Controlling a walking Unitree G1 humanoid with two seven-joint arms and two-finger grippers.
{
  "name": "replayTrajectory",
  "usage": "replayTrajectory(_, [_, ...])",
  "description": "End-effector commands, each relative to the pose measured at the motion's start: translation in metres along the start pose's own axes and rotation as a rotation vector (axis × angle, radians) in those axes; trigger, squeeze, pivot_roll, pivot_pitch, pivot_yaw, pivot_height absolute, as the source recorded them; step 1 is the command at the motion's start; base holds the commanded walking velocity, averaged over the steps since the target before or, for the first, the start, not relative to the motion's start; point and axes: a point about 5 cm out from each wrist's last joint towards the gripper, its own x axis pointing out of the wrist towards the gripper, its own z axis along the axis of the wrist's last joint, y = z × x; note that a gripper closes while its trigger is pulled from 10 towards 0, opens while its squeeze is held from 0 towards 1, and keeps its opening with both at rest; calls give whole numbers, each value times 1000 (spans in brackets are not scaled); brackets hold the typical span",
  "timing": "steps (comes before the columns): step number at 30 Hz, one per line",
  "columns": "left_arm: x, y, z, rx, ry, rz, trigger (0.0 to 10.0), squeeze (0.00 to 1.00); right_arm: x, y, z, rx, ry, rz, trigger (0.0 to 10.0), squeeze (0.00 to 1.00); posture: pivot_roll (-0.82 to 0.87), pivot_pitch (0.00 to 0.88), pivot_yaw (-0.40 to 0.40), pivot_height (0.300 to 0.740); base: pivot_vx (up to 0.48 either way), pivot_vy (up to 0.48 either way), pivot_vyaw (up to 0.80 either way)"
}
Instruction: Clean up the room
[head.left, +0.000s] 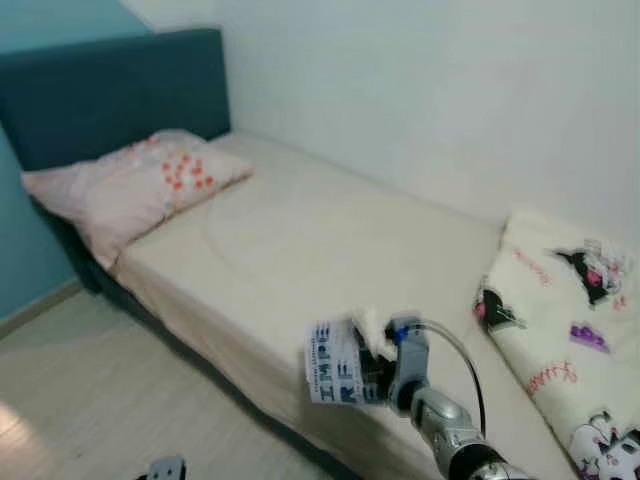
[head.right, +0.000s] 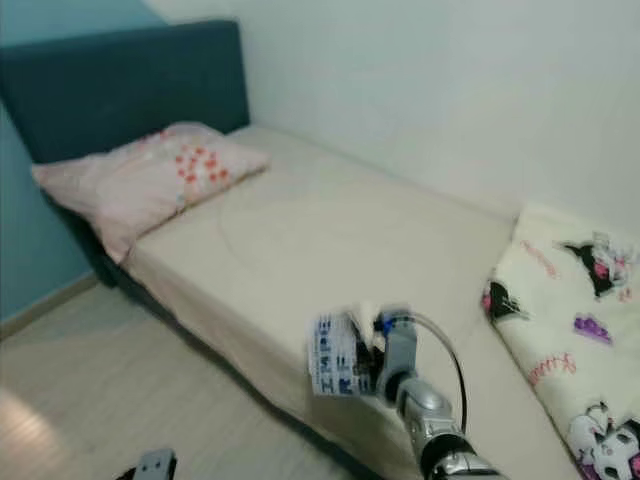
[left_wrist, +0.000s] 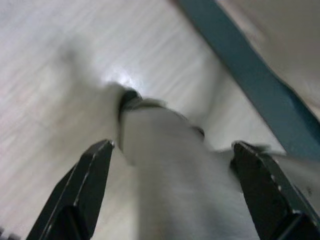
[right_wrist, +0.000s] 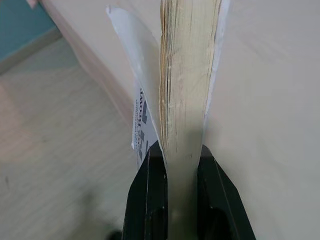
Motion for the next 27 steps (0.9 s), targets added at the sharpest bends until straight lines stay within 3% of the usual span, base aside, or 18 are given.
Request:
replayTrajectory(1, [-2,4,-8,4,27,10,10000,0,9,12,19,-16,-74,54,10000,0,34,0,-88,740,480,0,544])
replayTrajectory(8, [-3,5,-8,2,28,10,10000,0,12,25,28,-30,-112,177,10000,0,33,0,-87,740,480,0,543])
replayTrajectory(9, [-3,5,-8,4,27,8,10000,0,15,35,36,-36,-144,257,10000,0,33,0,-87,740,480,0,544])
replayTrajectory(12, [-2,5,-8,5,26,5,10000,0,17,44,43,-52,-168,329,10000,0,33,0,-86,740,480,0,544])
replayTrajectory(19, [-2,4,-8,10,28,0,10000,0,17,56,45,-86,-168,434,10000,0,31,0,-82,740,480,0,543])
replayTrajectory(27, [-3,5,-9,14,32,-1,10000,0,15,56,41,-78,-165,461,10000,0,27,0,-77,740,480,0,545])
